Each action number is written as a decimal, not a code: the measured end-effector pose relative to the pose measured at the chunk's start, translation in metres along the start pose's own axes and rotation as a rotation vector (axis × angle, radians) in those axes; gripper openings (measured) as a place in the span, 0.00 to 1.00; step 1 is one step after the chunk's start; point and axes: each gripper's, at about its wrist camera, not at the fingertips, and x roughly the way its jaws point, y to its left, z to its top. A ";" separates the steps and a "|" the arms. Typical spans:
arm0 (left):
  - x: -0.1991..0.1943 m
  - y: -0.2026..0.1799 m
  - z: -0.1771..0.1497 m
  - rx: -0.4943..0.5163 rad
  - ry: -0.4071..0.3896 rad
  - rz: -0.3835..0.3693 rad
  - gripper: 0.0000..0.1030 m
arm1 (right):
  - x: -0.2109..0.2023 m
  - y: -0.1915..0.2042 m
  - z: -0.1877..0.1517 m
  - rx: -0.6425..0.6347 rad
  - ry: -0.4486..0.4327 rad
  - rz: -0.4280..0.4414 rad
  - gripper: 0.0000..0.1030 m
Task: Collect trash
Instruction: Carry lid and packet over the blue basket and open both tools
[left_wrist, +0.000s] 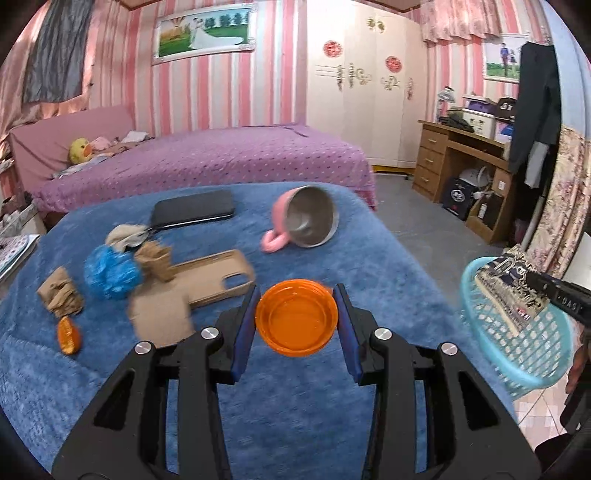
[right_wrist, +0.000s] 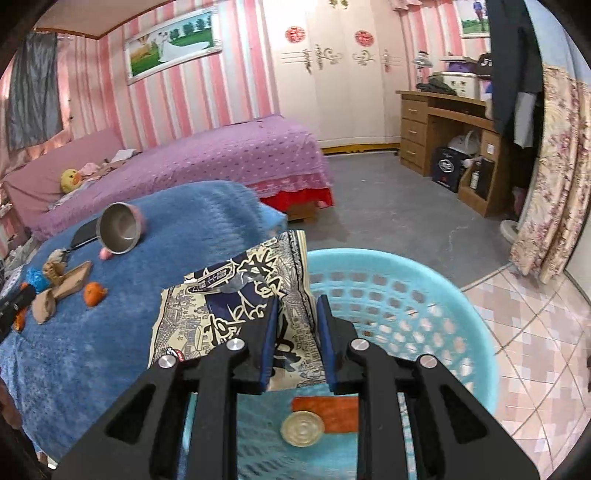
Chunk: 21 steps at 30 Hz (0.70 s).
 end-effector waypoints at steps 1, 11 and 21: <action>0.001 -0.006 0.001 0.004 -0.001 -0.009 0.38 | 0.000 -0.004 0.000 0.003 0.000 -0.009 0.22; 0.030 -0.076 0.004 0.056 0.044 -0.102 0.38 | 0.001 -0.046 0.002 -0.002 -0.005 -0.123 0.21; 0.042 -0.153 0.000 0.115 0.057 -0.218 0.38 | -0.004 -0.083 -0.002 0.034 -0.004 -0.193 0.21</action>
